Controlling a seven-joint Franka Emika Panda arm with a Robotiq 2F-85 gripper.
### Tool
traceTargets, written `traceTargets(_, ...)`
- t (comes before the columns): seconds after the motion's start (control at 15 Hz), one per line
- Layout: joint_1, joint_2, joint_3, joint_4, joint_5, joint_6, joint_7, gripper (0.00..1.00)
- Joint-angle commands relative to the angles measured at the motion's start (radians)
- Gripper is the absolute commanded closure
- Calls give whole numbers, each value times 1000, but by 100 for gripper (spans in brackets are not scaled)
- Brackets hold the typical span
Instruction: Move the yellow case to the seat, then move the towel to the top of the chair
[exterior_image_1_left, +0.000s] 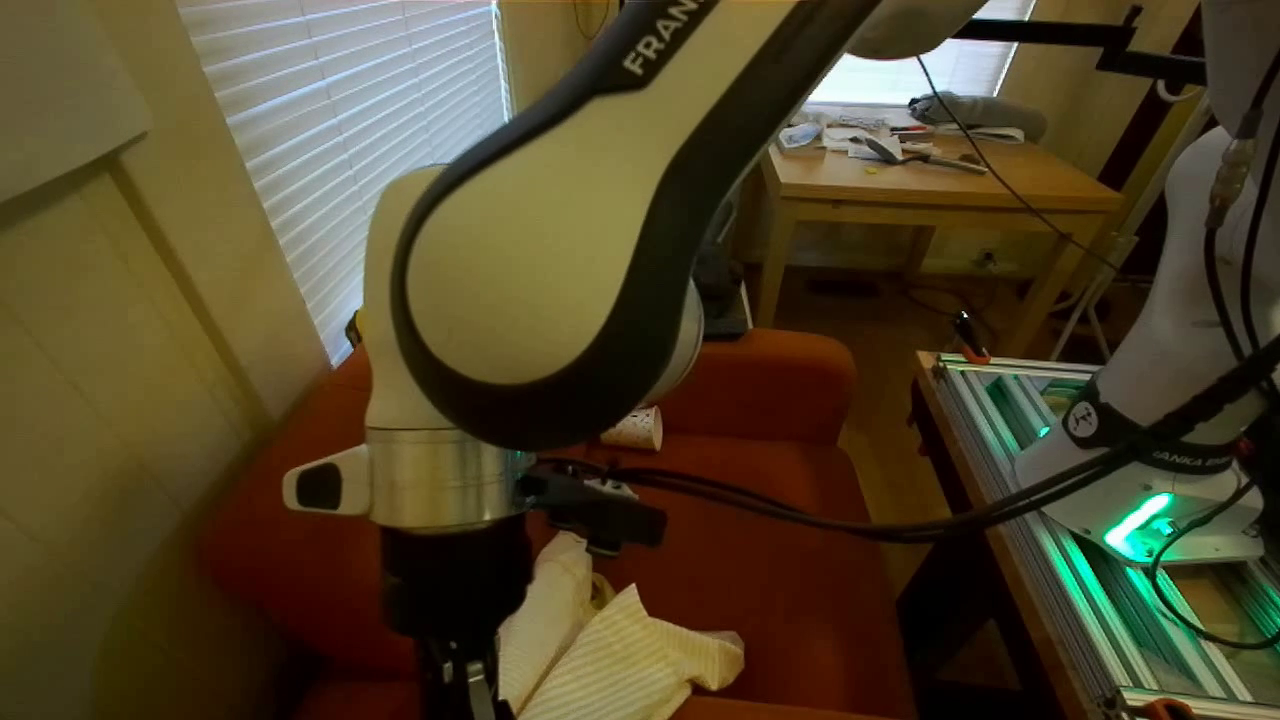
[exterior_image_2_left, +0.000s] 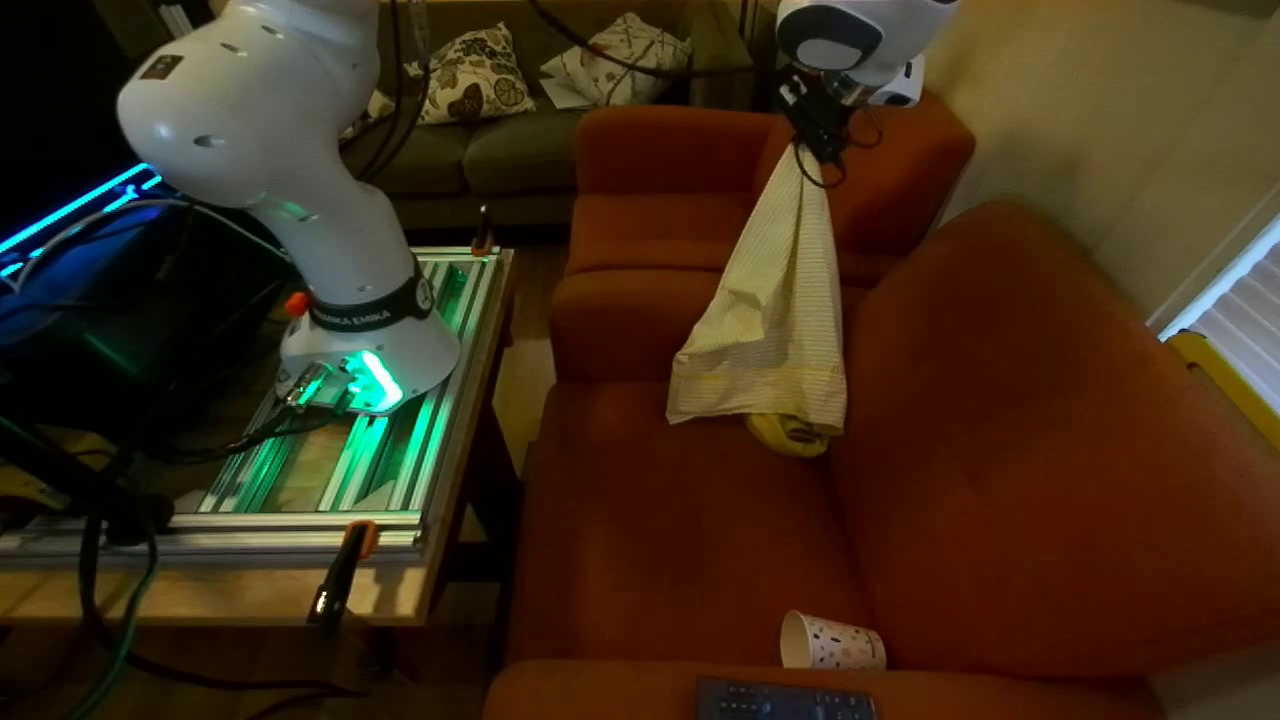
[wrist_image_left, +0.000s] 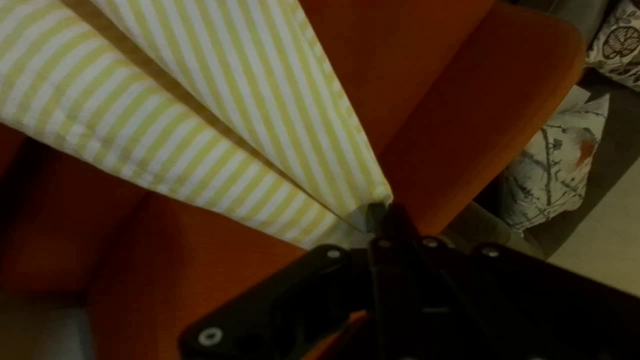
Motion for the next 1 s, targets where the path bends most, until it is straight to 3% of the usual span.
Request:
traceTargets(0.0, 0, 23, 25, 41, 57, -37, -107, 99)
traceTargets(0.4, 20, 78, 0, 98, 42, -136, -193, 99)
traceTargets(0.93, 137, 223, -101, 290, -10, -268, -121, 99)
